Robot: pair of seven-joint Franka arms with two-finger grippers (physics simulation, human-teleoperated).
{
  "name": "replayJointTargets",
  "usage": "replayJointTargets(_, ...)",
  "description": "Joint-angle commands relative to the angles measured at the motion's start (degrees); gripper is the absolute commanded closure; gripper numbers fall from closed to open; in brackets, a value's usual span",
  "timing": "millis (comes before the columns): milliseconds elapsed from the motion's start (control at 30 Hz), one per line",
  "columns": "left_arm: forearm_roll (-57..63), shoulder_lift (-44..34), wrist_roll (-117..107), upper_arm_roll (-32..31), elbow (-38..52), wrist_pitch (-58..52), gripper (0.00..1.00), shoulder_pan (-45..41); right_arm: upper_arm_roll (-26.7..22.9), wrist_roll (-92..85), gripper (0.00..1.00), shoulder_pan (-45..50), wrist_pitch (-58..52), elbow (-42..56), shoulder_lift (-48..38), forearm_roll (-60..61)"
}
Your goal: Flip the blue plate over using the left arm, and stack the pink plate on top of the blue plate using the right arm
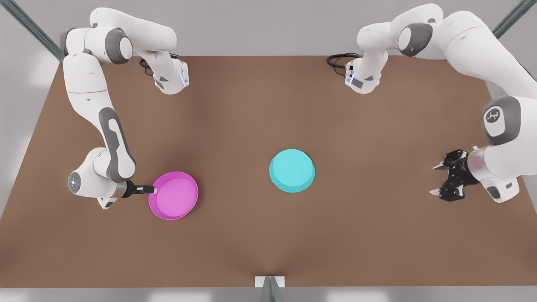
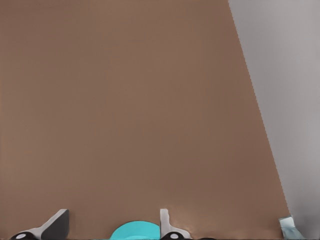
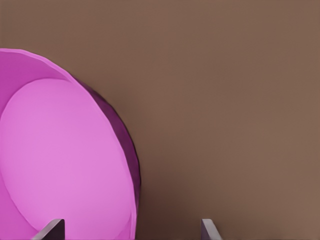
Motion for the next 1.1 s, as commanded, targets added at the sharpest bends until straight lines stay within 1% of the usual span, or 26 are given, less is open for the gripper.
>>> replayJointTargets(0, 5.23, -0.03, 31.63, -0.09, -0.12, -2.27, 0.00, -0.60, 0.00, 0.41, 0.00, 0.19, 0.68, 0.41, 0.61, 0.01)
replayJointTargets(33, 8.69, -4.23, 41.98, -0.09, -0.20, -7.65, 0.00, -0.96, 0.00, 0.67, 0.00, 0.37, 0.86, 0.59, 0.79, 0.01)
replayJointTargets(67, 8.79, -11.08, 42.42, -0.09, -4.76, -8.71, 0.00, -1.48, 0.00, 1.55, 0.00, 1.07, 0.86, 0.77, 1.05, 0.01)
replayJointTargets(100, 8.35, -21.55, 45.58, 0.61, -15.04, -8.45, 0.00, -2.27, -0.09, 1.64, 0.00, 1.78, 0.86, 0.77, 1.14, 0.01)
replayJointTargets(133, 8.17, -27.35, 48.92, 5.36, -21.46, -7.13, 0.00, -5.78, -0.09, 1.90, 0.00, 1.78, 0.86, 0.77, 1.05, -0.07)
replayJointTargets(167, 8.09, -33.59, 49.71, 5.80, -35.69, 4.28, 0.00, -6.32, -0.09, 2.52, 0.00, 1.78, 0.77, 0.77, 0.88, -0.16)
replayJointTargets(200, 7.91, -33.43, 49.98, 5.89, -39.67, 9.31, 0.00, -6.75, -0.09, 2.61, 0.00, 1.78, 0.69, 0.77, 0.88, -0.16)
replayJointTargets(267, 7.91, -32.46, 50.94, 6.07, -39.58, 9.22, 0.00, -7.02, -0.09, 2.52, 0.01, 1.78, 0.69, 0.85, 0.88, -0.16)
replayJointTargets(367, 7.91, -31.93, 51.03, 6.07, -39.58, 9.13, 0.00, -7.02, -0.09, 2.52, 0.23, 1.69, 0.60, 0.85, 0.88, -0.16)
replayJointTargets(400, 7.91, -31.93, 51.03, 6.07, -39.58, 9.05, 0.00, -6.93, -0.09, 2.52, 0.28, 1.78, 0.69, 0.85, 0.88, -0.16)
replayJointTargets(433, 7.91, -31.93, 51.03, 6.07, -39.58, 8.96, 0.00, -7.02, -0.09, 2.52, 0.31, 1.78, 0.69, 0.85, 0.88, -0.16)
replayJointTargets(767, 8.00, -31.93, 50.94, 6.07, -39.58, 8.78, 0.00, -7.02, -0.35, 2.61, 0.37, 1.95, 0.51, 0.77, 1.14, -0.43)
replayJointTargets(833, 7.91, -31.84, 50.86, 6.07, -39.58, 8.78, 0.00, -7.02, -0.35, 2.61, 0.47, 1.95, 0.51, 0.77, 1.14, -0.51)
replayJointTargets(867, 7.91, -31.84, 50.86, 6.07, -39.58, 8.78, 0.00, -7.02, -0.35, 2.61, 0.49, 1.87, 0.51, 0.68, 1.23, -0.51)
replayJointTargets(900, 7.91, -31.84, 50.86, 6.07, -39.58, 8.52, 0.00, -7.02, -0.35, 2.61, 0.49, 1.87, 0.51, 0.68, 1.23, -0.51)
replayJointTargets(933, 7.91, -31.84, 50.86, 6.07, -39.58, 8.52, 0.00, -7.02, -0.35, 2.61, 0.52, 1.87, 0.42, 0.59, 1.40, -0.51)
replayJointTargets(967, 7.91, -31.76, 50.86, 6.07, -39.58, 8.52, 0.00, -7.02, -0.35, 2.61, 0.53, 1.87, 0.25, 0.50, 1.40, -0.51)
replayJointTargets(1067, 7.91, -31.67, 50.86, 6.07, -39.58, 8.52, 0.00, -6.93, -0.35, 2.52, 0.61, 1.78, 0.07, 0.59, 1.40, -0.60)
